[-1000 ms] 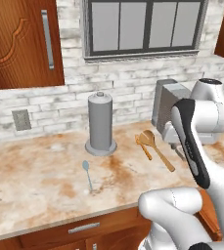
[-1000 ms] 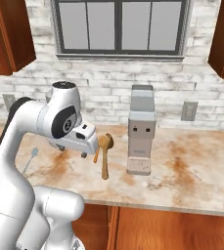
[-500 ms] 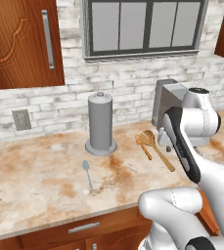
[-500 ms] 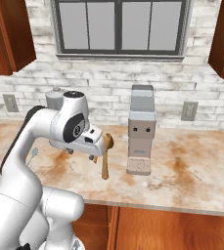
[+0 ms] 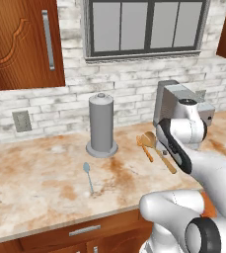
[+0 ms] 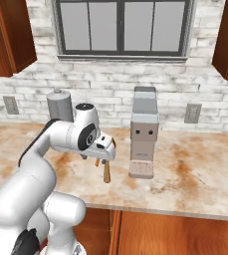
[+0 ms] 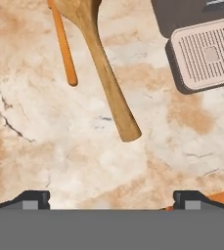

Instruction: Organize the utensils by type. Pick up the wooden spoons from the counter and place them in the open cabinet. Then pick up the metallic utensils from the counter and place them in the open drawer.

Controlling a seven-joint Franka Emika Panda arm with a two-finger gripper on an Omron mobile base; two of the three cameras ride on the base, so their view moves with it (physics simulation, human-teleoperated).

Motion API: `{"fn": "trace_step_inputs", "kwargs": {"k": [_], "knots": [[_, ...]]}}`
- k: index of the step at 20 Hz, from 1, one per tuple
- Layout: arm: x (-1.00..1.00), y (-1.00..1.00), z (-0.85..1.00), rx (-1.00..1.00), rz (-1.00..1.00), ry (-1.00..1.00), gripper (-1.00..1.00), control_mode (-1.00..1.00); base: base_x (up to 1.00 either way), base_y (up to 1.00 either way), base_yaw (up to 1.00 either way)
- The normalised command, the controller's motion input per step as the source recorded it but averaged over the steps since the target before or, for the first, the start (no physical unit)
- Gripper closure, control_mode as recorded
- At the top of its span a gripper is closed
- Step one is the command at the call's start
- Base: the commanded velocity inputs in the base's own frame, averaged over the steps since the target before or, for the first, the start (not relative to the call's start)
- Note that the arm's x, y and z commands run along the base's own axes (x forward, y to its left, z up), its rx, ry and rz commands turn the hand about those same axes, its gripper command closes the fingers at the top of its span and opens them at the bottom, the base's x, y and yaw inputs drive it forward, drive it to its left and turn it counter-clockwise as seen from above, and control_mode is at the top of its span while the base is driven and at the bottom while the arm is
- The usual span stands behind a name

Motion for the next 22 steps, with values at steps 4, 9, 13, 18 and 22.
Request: {"fn": "trace_step_inputs", "kwargs": {"k": [4,9,13,18,22], "knots": [[0.44,-0.10,-0.43,0.00,0.00,0.00,-1.00,-1.00,0.00,0.00,0.00],[0.30,-0.03,-0.38,0.00,0.00,0.00,-1.00,-1.00,0.00,0.00,0.00],[0.23,-0.08,-0.37,0.00,0.00,0.00,-1.00,-1.00,0.00,0.00,0.00],[0.19,-0.11,-0.35,0.00,0.01,0.01,-1.00,-1.00,0.00,0.00,0.00],[0.14,-0.06,-0.39,0.00,0.01,0.03,-1.00,-1.00,0.00,0.00,0.00]]}}
